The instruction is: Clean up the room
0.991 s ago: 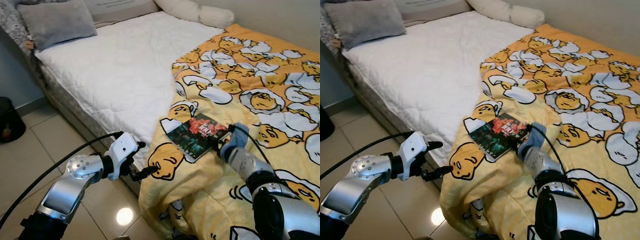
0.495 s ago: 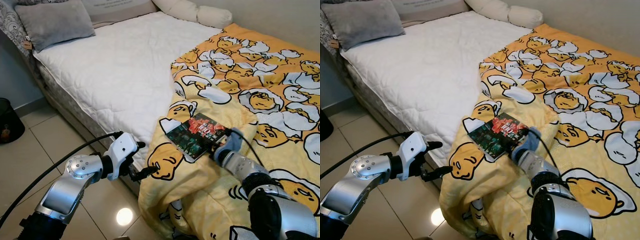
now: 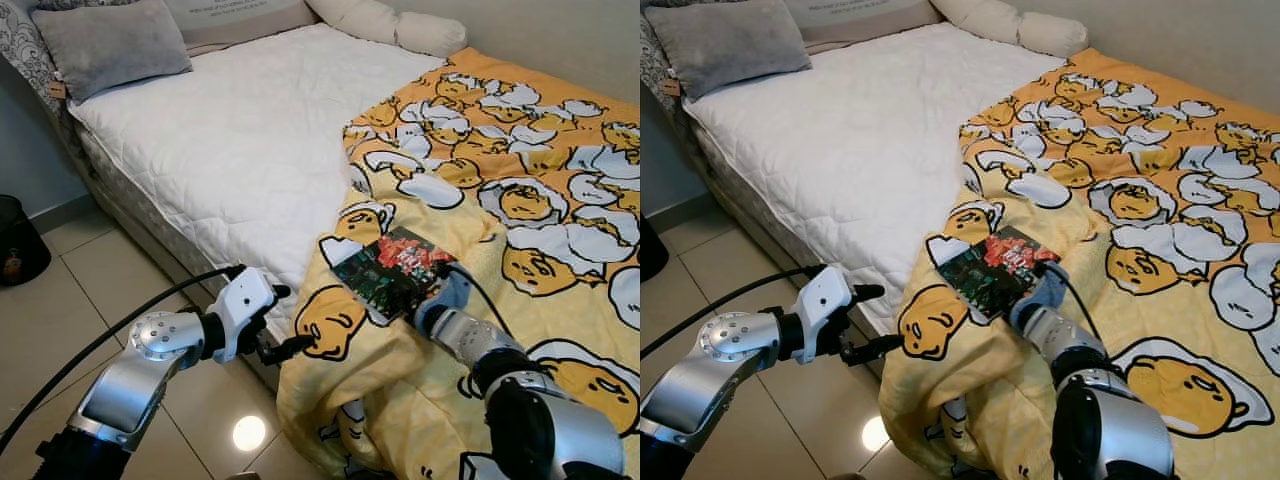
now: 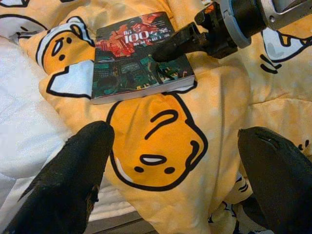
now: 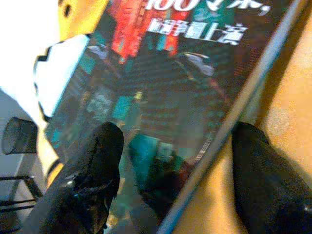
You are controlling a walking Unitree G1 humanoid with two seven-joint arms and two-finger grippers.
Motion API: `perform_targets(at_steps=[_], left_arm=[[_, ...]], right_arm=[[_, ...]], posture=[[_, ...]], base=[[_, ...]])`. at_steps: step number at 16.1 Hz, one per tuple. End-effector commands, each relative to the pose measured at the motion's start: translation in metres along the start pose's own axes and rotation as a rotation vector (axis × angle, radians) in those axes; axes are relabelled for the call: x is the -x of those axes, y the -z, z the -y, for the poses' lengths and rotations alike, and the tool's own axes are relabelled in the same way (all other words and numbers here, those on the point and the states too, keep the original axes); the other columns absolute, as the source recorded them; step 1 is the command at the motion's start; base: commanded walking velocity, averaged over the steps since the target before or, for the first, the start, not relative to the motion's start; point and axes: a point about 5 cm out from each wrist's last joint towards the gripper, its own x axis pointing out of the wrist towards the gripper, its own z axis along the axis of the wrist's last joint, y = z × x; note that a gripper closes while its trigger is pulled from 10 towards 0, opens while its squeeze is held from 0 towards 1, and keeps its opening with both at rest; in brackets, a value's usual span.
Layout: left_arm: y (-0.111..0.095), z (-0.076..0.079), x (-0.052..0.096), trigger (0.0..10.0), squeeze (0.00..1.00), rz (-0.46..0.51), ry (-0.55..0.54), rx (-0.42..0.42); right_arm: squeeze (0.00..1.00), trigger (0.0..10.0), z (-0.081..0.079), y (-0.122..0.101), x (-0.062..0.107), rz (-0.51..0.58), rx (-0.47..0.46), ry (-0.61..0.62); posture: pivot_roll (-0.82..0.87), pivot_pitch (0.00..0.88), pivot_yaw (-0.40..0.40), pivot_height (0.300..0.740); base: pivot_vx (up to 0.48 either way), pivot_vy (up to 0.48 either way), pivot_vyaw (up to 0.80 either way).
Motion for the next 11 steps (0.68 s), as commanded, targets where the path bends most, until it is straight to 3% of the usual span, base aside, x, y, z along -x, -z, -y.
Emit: perform_targets(at_steps=[1,4,8,11], left_arm=[[-0.001,0.003,0.0,10.0,0.93,-0.007,0.01,-0.015],[-0.001,0.001,0.0,10.0,0.92,-0.011,0.013,-0.017],[-0.002,-0.001,-0.001,10.0,0.92,-0.013,0.019,-0.021],[-0.002,-0.002,-0.001,10.0,0.91,-0.014,0.02,-0.023]], right_arm=[[0.0,10.0,-0.014,-0.009,-0.002,0.039,-0.016,-0.058],[0.0,10.0,-0.023,-0.029,0.0,0.137,-0.008,-0.124],[0.0,10.0,-0.032,-0.042,0.002,0.175,0.2,-0.15],[0.0,10.0,-0.04,-0.038,-0.001,0.166,0.307,-0.169]], posture=[[0.02,0.0,-0.035,0.74],[0.02,0.0,-0.03,0.74],[0.02,0.0,-0.023,0.74],[0.01,0.0,-0.023,0.74]], base=[[0.0,0.0,0.0],[0.0,0.0,0.0],[0.0,0.0,0.0],[0.0,0.0,0.0]])
